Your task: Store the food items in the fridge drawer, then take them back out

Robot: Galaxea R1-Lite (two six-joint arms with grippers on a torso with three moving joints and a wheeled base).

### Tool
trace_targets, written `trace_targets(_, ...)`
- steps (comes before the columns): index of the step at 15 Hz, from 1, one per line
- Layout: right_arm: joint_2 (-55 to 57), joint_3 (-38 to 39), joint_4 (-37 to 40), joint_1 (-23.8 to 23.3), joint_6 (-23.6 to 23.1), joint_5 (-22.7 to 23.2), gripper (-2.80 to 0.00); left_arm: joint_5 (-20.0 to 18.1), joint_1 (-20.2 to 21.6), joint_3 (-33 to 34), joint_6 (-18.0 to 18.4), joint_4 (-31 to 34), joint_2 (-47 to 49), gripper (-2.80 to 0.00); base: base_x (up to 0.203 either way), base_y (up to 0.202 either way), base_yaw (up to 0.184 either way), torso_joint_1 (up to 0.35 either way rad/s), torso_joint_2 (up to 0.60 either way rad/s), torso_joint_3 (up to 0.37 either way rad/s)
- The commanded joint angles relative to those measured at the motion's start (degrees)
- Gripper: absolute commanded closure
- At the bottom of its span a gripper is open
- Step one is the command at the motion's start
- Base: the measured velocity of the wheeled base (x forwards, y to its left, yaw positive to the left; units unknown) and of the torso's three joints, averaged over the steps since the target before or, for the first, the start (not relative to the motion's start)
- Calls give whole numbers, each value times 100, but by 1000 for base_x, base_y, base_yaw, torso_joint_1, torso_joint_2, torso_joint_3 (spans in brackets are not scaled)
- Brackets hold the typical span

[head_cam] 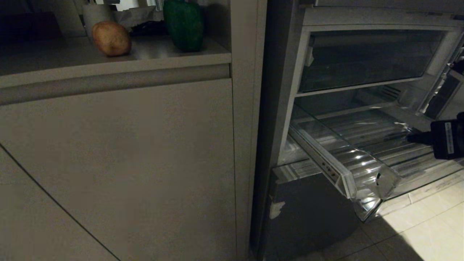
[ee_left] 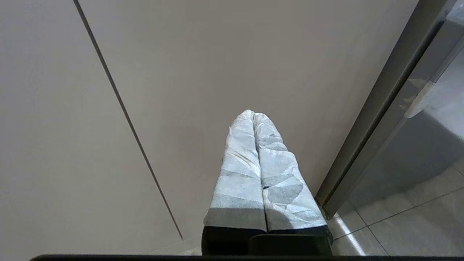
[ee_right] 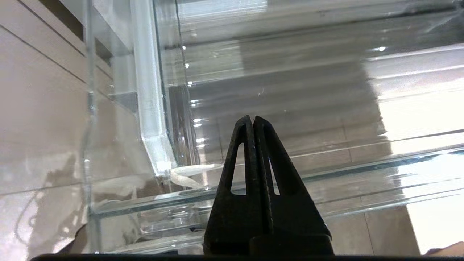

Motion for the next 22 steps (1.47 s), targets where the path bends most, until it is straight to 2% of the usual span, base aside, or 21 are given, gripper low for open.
trace_targets(1,31,-28,6,2,8,-4,0,2,0,0,-2,-2,9,0,0,0,0,0,0,0)
trace_targets(5,94,-32,-3,-59,96,14,0,2,0,0,-2,-2,9,0,0,0,0,0,0,0)
trace_targets(11,-493,-228,-3,-49,32,39,0,2,0,0,-2,-2,9,0,0,0,0,0,0,0)
trace_targets(20,-1162,387,-16,-42,71,75,0,2,0,0,-2,-2,9,0,0,0,0,0,0,0)
trace_targets(22,-1271,420,-264,-34,57,75,0,2,0,0,-2,-2,9,0,0,0,0,0,0,0)
